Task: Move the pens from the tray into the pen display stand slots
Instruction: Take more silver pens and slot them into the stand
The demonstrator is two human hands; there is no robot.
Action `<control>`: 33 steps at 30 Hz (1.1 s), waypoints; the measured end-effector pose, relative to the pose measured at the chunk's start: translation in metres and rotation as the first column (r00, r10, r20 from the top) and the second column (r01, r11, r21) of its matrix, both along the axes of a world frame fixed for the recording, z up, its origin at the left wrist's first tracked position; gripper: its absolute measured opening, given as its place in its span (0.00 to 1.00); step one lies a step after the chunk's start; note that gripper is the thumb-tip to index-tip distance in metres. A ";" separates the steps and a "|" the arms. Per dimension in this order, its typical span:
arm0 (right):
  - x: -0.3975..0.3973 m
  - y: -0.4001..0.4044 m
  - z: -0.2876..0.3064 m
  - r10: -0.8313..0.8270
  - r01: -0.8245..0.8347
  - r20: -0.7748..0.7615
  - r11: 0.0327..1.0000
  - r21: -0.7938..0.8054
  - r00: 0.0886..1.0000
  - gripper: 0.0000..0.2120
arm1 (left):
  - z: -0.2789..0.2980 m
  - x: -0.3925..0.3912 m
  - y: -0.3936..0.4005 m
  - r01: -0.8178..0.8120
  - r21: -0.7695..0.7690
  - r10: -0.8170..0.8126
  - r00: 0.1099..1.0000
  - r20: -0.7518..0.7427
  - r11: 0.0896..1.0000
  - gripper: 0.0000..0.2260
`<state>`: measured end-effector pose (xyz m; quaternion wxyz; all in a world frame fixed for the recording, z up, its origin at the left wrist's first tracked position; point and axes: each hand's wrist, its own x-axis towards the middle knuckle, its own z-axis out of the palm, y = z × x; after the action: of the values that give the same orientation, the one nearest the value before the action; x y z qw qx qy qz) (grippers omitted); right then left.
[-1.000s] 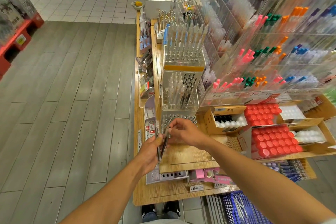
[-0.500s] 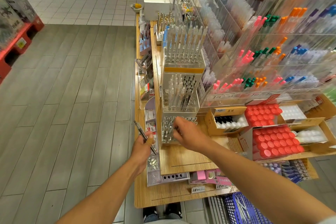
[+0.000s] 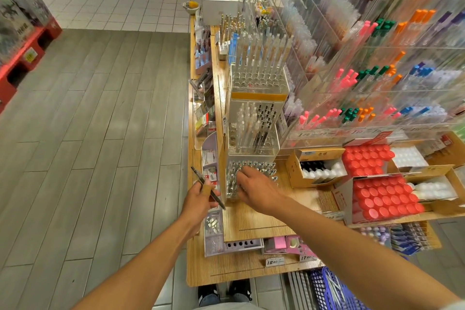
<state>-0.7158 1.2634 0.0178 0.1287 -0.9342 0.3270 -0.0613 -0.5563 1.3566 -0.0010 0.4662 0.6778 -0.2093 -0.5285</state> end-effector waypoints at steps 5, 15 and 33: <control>0.003 0.002 -0.004 -0.059 0.063 0.065 0.996 -0.058 0.996 0.03 | -0.002 0.002 -0.002 0.026 -0.028 -0.021 0.985 0.169 0.999 0.06; -0.019 0.007 0.001 -0.116 0.121 0.227 0.993 -0.010 0.967 0.13 | -0.002 0.001 -0.017 -0.032 -0.070 0.042 0.990 0.136 0.997 0.02; -0.078 0.003 -0.025 -0.572 0.446 0.237 0.789 0.423 0.785 0.14 | -0.015 -0.015 -0.028 0.091 -0.117 -0.041 0.926 0.376 0.989 0.11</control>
<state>-0.7942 1.2661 -0.0070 0.3246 -0.7444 0.5473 -0.2026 -0.5718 1.3289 -0.0161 0.4437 0.7260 -0.3515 -0.3905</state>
